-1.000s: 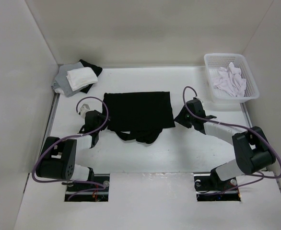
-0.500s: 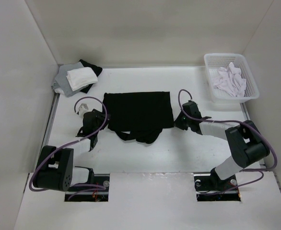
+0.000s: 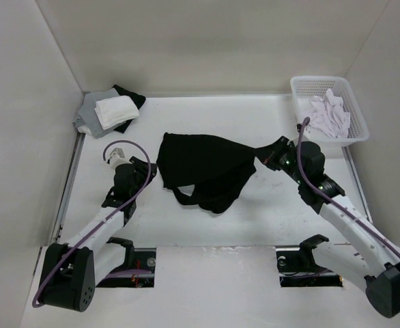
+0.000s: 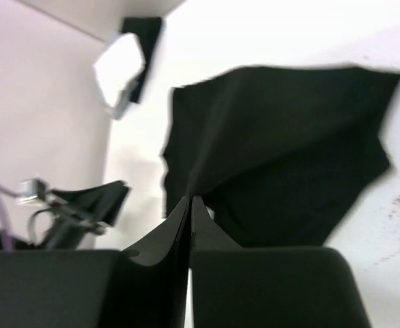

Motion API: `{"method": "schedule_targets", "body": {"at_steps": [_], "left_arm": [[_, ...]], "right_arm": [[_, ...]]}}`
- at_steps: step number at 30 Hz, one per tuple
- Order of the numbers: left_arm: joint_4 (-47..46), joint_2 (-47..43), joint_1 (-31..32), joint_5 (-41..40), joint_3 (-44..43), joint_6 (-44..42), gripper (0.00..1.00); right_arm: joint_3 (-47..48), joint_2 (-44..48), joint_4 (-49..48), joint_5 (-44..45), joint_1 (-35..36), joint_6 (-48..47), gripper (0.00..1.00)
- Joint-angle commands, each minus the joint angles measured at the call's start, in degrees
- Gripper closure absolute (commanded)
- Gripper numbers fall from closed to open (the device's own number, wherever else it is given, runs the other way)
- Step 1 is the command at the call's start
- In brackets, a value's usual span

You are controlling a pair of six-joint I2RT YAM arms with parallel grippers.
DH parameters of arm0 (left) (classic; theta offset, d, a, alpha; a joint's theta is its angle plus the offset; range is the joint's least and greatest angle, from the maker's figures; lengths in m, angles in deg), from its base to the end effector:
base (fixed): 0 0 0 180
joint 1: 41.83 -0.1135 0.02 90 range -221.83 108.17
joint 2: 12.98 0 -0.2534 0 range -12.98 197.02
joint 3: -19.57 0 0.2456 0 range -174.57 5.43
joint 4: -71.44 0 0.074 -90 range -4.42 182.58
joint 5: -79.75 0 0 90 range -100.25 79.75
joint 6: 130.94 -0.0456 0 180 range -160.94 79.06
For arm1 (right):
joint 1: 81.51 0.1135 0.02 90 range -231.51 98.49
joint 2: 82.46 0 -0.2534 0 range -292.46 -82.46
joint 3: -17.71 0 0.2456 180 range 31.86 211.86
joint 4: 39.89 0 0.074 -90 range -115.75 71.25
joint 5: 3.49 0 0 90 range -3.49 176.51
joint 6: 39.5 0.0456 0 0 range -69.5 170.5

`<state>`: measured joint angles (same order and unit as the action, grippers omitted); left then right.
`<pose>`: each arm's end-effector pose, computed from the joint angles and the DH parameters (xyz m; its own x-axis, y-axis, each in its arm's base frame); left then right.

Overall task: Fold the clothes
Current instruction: Fold the tank top

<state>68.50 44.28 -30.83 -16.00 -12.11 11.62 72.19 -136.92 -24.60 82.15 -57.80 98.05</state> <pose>0.2116 -0.0365 0.1746 -0.3084 -0.7448 -0.5917 -0.2398 0.6628 -0.7094 0.2124 0.0971 0.2883 -0.5081 0.5804 -0.6363 -0.1380 0.6744 0.7253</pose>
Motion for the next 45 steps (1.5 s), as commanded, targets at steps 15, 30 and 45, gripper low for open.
{"method": "schedule_targets", "body": {"at_steps": [15, 30, 45], "left_arm": [[0.0, 4.3, 14.4, -3.3, 0.8, 1.1, 0.73], [-5.6, 15.0, 18.8, -1.7, -1.2, -2.0, 0.75], [-2.8, 10.7, 20.6, -5.2, -2.5, -3.2, 0.77]], "right_arm": [[12.4, 0.8, -2.0, -11.1, -3.3, 5.0, 0.96], [5.8, 0.1, -4.0, -11.7, -7.7, 5.0, 0.96], [3.5, 0.5, -5.0, -13.0, -8.6, 4.9, 0.96]]}}
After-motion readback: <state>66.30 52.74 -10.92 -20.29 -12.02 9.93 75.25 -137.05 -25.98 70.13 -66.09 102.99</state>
